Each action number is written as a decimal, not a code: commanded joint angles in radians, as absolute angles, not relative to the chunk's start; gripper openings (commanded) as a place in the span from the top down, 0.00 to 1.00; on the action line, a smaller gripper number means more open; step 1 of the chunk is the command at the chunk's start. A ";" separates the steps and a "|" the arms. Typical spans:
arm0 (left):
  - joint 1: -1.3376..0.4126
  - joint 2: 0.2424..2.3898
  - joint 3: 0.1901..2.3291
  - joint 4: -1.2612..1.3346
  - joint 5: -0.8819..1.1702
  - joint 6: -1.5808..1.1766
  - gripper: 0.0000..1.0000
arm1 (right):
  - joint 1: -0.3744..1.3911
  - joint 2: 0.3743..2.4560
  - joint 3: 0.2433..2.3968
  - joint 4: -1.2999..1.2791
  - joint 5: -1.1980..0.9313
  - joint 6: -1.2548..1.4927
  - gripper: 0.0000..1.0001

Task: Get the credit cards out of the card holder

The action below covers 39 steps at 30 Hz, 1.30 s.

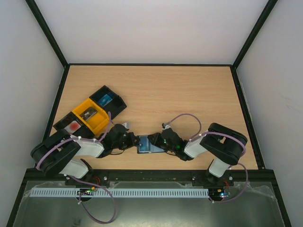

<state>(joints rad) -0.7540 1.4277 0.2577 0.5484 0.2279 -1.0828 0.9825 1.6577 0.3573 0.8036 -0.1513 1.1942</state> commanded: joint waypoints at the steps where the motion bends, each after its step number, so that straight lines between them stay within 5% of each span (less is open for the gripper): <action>1: -0.765 1.480 0.222 0.446 0.227 -1.078 0.97 | 0.991 1.678 0.323 0.927 -0.215 1.204 0.83; 22: -0.765 1.447 0.211 0.417 0.214 -1.086 0.97 | 0.974 1.651 0.270 1.045 -0.260 1.216 0.82; 30: -0.766 1.450 0.214 0.416 0.215 -1.092 0.97 | 0.973 1.526 0.350 0.653 -0.210 1.203 0.81; 39: -0.768 1.433 0.192 0.430 0.209 -1.103 0.97 | 1.007 1.515 0.314 0.651 -0.190 1.277 0.80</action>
<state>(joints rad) -0.7586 1.4174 0.2375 0.5682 0.2237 -1.1057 0.9829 1.4925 0.3286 0.6754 -0.2142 1.2381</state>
